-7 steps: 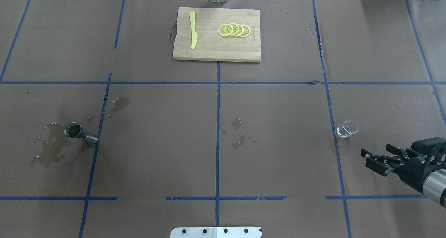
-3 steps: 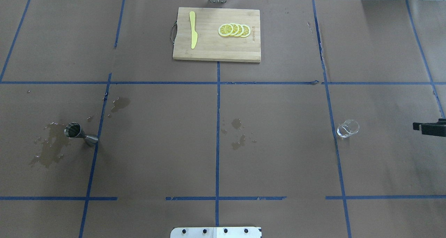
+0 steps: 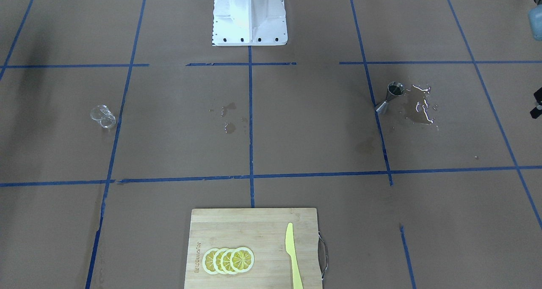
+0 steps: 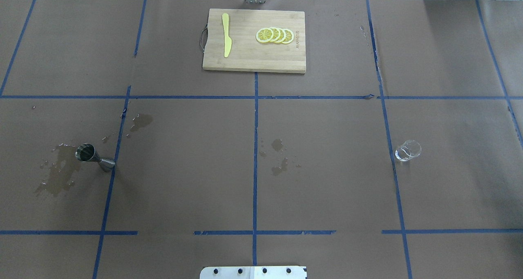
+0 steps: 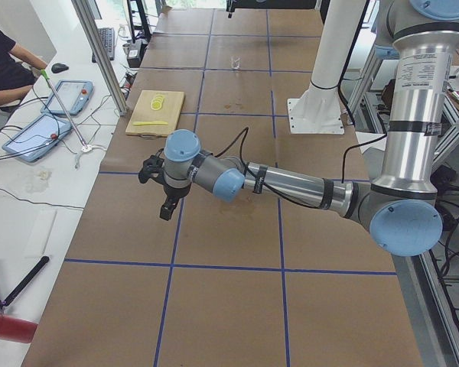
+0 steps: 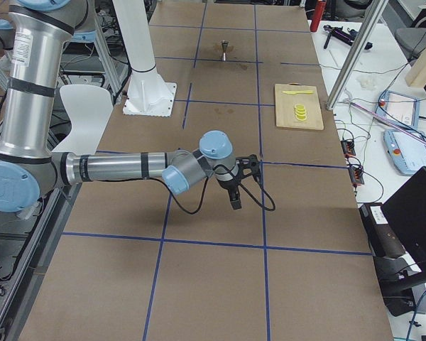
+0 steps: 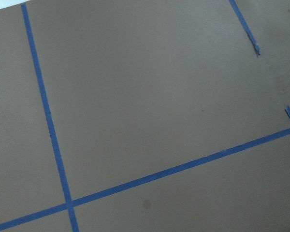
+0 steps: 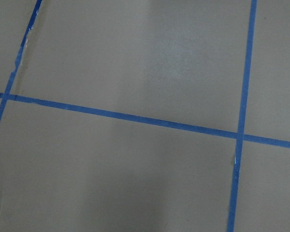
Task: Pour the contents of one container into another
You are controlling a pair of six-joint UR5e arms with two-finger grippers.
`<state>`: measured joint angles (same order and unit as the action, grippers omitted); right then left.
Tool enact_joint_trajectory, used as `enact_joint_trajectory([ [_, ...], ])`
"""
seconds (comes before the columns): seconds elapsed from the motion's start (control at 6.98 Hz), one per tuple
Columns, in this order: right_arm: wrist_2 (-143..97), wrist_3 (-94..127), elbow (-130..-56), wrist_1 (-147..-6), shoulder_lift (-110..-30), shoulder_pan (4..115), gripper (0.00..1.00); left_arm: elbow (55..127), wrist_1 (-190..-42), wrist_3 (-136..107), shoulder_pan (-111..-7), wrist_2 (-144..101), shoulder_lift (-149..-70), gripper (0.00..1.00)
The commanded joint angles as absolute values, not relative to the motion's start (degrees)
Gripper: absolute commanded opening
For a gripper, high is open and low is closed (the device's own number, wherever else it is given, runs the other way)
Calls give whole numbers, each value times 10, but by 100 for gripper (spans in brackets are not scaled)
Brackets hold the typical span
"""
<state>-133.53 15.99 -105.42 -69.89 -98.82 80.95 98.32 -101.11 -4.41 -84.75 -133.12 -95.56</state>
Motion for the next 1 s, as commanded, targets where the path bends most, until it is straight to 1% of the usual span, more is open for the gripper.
enact_joint_trajectory([
  [0.0,-1409,83,-1054,-913,-919,881,100,996,-865,24,-911,-1332,-993,100],
  [0.14,-1411,83,-1044,-911,-925,886,100,998,-857,25,-912,-1332,-983,100],
  [0.29,-1409,87,-1037,-902,-945,888,100,1004,-860,25,-909,-1332,-957,100],
  [0.43,-1405,77,-1036,-890,-944,888,100,1000,-860,25,-889,-1332,-937,100],
  [0.57,-1403,79,-1029,-889,-953,887,100,998,-877,23,-865,-1332,-935,100],
  [0.72,-1403,82,-1018,-888,-952,886,100,996,-910,25,-862,-1328,-935,100],
  [0.86,-1404,83,-1004,-884,-946,886,100,983,-911,25,-859,-1325,-940,100],
])
